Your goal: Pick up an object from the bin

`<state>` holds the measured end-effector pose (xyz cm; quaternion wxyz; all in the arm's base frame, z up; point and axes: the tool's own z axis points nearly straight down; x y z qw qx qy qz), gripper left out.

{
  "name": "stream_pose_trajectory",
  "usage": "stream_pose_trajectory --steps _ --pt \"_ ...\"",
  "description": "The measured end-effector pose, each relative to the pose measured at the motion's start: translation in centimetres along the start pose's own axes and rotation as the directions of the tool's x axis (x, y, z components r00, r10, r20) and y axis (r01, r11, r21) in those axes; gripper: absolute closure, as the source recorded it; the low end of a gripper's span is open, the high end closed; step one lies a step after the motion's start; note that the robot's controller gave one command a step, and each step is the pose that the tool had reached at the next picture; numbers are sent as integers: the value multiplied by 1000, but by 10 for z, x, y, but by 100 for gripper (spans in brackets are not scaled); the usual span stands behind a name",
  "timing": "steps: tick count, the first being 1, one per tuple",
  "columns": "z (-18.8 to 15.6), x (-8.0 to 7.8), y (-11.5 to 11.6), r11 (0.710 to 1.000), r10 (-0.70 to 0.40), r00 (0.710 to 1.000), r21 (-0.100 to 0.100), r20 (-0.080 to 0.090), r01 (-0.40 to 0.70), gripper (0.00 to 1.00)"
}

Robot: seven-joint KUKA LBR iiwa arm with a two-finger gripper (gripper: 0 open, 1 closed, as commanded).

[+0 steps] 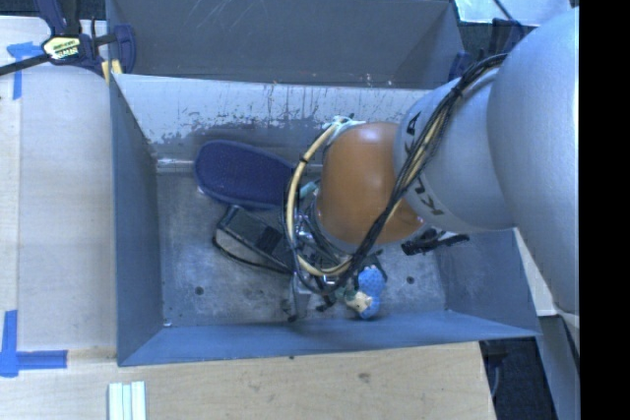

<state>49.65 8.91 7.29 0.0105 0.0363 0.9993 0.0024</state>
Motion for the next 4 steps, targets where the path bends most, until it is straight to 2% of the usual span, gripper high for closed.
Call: stream_pose_trajectory --steps 2,3,4 --pt "-1 -2 -1 1000 1 1000 -1 3 -1 0" --pt "-2 -3 -2 1000 6 1000 0 7 -6 100" --pt "-55 -4 -3 1000 7 1000 7 -21 -7 100"
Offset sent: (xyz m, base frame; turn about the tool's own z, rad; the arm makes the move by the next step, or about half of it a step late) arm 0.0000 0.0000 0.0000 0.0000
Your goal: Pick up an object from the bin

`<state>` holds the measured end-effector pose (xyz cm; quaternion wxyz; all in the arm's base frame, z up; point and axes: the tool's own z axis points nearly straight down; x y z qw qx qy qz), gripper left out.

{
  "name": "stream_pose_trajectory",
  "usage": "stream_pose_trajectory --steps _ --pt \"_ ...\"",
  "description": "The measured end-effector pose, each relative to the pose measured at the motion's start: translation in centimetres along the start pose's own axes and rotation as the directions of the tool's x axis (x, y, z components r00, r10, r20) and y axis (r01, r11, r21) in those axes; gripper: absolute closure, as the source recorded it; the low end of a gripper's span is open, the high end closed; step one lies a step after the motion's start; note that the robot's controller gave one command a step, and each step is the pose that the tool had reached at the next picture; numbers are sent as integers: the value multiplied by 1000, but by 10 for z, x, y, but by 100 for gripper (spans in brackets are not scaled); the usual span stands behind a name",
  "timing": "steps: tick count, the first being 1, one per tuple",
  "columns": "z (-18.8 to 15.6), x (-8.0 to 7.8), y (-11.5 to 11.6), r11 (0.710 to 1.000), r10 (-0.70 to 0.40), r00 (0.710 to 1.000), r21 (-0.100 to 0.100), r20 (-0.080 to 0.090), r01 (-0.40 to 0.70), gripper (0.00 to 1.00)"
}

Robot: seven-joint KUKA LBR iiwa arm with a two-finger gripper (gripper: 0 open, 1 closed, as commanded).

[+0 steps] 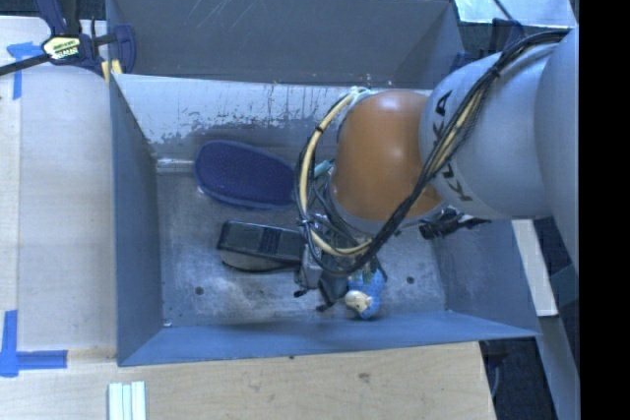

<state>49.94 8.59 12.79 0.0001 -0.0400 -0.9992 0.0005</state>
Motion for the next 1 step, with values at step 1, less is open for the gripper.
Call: stream_pose_trajectory --steps 1 --pt "-36 0 -1 1000 1 1000 0 -1 -1 100"
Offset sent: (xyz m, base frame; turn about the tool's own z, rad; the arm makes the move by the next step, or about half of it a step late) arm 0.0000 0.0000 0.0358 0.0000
